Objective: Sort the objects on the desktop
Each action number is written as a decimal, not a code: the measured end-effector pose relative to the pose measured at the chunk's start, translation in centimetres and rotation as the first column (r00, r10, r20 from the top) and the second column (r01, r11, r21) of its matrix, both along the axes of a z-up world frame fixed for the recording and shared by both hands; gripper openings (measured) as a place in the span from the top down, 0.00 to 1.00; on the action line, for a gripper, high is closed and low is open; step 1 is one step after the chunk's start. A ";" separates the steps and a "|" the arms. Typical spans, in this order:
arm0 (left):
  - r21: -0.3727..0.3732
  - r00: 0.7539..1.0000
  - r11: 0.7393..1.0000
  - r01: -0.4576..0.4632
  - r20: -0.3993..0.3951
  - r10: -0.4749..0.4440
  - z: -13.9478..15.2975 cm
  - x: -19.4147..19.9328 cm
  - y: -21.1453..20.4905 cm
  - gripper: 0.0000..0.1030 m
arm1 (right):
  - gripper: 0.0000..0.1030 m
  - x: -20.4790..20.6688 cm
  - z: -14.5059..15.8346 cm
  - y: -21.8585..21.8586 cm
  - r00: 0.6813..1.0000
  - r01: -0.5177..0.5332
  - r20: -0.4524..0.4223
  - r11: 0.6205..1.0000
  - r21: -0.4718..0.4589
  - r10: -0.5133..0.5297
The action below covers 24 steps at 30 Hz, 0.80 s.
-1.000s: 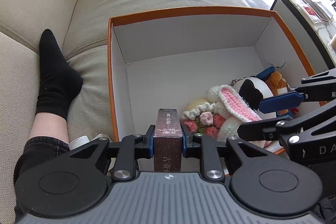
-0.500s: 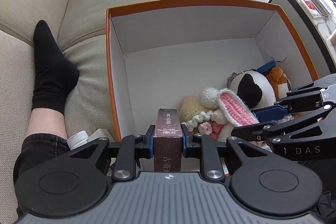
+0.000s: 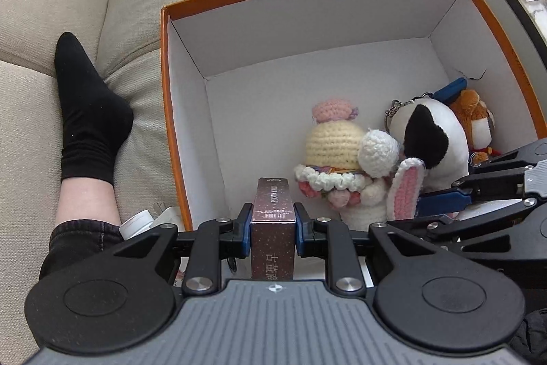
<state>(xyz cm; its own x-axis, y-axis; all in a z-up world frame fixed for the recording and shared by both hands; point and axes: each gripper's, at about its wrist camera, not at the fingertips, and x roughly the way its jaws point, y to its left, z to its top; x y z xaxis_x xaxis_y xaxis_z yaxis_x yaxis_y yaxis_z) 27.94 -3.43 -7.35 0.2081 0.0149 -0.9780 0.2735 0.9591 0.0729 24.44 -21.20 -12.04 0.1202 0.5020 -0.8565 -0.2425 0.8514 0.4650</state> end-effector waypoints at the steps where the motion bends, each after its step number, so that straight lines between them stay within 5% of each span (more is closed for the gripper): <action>1: 0.000 1.000 1.000 -0.007 -0.007 0.007 0.0 0.1 0.0 0.75 | 0.68 -0.2 0.5 0.0 1.000 -0.011 0.022 1.000 -0.014 0.012; 5: 0.003 1.000 1.000 -0.015 -0.011 0.015 0.0 0.3 0.0 0.74 | 0.62 -0.7 3.3 0.4 0.986 -0.058 0.152 0.998 -0.036 0.063; 12: -0.022 0.999 0.999 -0.044 -0.002 0.044 0.6 0.2 0.9 0.74 | 0.45 0.8 4.7 3.0 0.901 -0.222 0.343 0.962 -0.156 0.264; 15: -0.032 0.999 0.999 -0.042 0.003 0.042 0.9 -0.1 1.3 0.75 | 0.44 1.5 3.9 4.8 0.856 -0.304 0.361 0.926 -0.224 0.369; 19: -0.040 0.999 0.999 -0.034 0.011 0.035 0.9 -0.3 1.4 0.75 | 0.42 2.1 3.0 4.4 0.816 -0.402 0.363 0.893 -0.204 0.451; 24: -0.081 0.999 0.996 -0.043 0.015 0.045 1.1 -0.5 1.7 0.75 | 0.45 3.0 2.1 4.4 0.845 -0.420 0.263 0.882 -0.212 0.465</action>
<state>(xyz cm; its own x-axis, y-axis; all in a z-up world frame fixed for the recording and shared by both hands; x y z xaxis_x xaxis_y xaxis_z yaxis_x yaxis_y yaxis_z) 27.48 -1.77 -6.23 0.2256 -0.0547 -0.9727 0.2302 0.9731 -0.0014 27.46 -16.84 -9.95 0.1742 0.4402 -0.8809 -0.7163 0.6705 0.1934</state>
